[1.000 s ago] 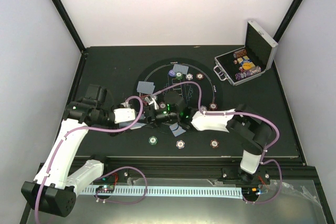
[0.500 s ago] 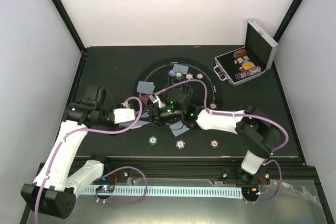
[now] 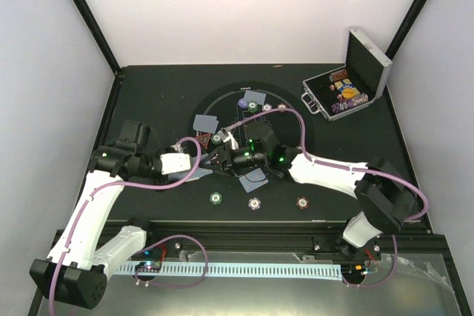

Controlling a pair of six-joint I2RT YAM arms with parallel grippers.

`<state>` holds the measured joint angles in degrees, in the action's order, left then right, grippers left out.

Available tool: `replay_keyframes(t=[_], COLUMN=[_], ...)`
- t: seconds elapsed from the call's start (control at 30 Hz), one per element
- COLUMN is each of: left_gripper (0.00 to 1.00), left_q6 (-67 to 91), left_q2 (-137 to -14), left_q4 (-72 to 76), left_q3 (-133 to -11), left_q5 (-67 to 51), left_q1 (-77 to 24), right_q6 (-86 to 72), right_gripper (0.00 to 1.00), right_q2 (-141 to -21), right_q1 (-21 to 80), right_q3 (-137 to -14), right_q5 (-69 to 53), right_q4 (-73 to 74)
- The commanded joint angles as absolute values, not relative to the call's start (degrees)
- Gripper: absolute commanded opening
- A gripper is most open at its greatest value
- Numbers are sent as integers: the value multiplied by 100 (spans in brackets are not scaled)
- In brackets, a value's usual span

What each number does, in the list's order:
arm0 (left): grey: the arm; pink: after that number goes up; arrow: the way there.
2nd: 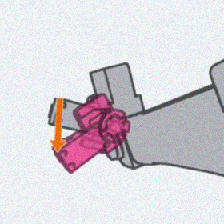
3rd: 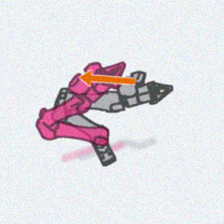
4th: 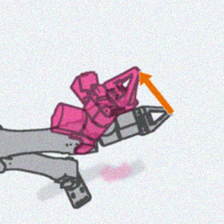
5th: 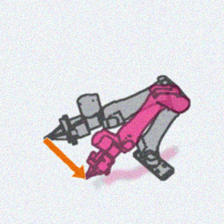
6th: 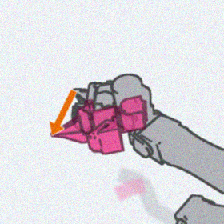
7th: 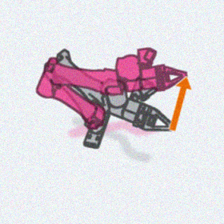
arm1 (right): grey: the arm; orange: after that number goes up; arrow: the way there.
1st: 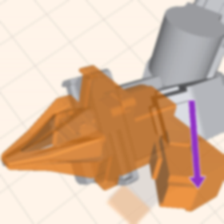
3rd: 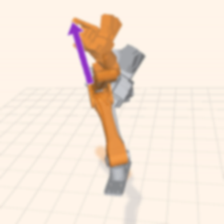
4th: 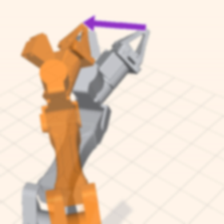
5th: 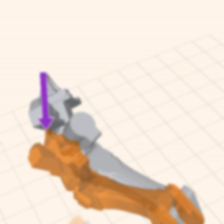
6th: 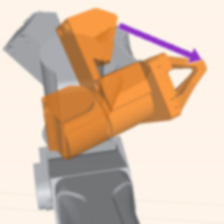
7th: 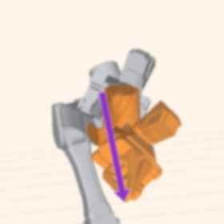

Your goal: Distribute texas hold em gaming equipment

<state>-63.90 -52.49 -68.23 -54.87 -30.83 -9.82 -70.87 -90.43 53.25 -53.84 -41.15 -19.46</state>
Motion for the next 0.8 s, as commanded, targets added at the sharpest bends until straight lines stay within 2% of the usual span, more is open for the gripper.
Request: replay_keyframes(t=[0.0, 0.37, 0.77], left_gripper=[2, 2, 2], left_q6=[-6469, -6465, -6486], left_q2=[-5192, -5220, -5238], left_q4=[-6700, -6681, -6667], left_q3=[-5512, -5506, -5484], left_q5=[-3205, -3179, -3146], left_q1=[-967, -978, -978], right_q6=[-6698, -6305, -6192], right_gripper=[30, 2, 1], right_q2=[-8783, -8571, -8269], right_q1=[5289, 5272, 4771], right_q3=[-5403, -5689, -5544], right_q5=[-4002, -3871, -4111], right_q4=[-1202, -414, -275])
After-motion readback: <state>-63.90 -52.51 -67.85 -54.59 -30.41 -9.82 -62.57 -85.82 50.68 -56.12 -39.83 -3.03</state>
